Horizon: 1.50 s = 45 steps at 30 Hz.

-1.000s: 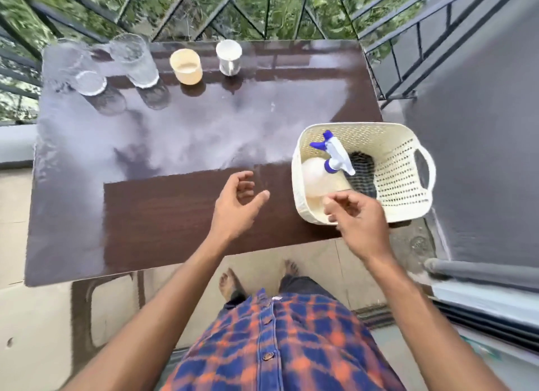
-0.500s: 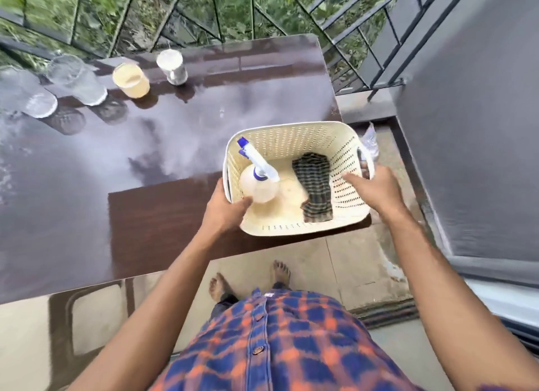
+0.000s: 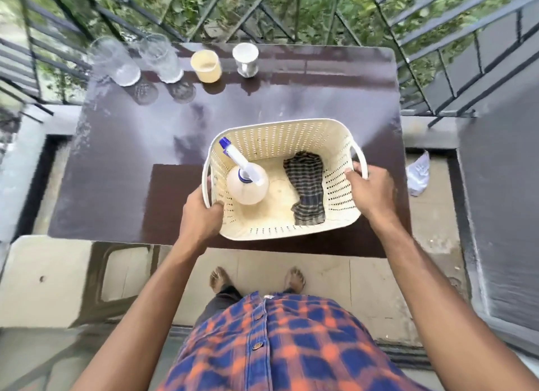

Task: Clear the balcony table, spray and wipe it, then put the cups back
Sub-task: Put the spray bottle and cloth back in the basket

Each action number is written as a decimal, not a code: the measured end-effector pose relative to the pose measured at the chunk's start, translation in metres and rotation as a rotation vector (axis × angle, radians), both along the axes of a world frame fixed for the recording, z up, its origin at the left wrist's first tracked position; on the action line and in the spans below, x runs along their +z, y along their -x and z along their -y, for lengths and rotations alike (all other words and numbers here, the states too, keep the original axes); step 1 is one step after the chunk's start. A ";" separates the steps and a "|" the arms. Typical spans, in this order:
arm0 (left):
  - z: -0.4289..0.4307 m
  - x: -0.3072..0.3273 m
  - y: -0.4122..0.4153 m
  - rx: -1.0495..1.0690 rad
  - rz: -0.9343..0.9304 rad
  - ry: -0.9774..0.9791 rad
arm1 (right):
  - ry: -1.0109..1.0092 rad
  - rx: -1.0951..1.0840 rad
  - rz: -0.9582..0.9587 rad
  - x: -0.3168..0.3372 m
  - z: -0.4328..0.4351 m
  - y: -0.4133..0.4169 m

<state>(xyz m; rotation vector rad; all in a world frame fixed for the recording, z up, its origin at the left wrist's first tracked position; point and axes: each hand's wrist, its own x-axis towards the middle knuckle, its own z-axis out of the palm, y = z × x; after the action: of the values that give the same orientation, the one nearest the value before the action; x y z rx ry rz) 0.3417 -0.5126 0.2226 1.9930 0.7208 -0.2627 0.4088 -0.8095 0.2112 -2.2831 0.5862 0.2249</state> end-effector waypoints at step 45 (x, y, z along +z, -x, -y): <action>-0.567 -0.196 0.308 1.625 -0.056 0.374 | 0.128 1.383 -0.316 -0.163 -0.876 0.083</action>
<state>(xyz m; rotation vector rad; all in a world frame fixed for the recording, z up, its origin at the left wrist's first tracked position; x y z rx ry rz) 0.0338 0.0541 0.0264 0.6047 1.8686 0.4916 0.3262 0.0667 0.0486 -2.3951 -0.9600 1.2163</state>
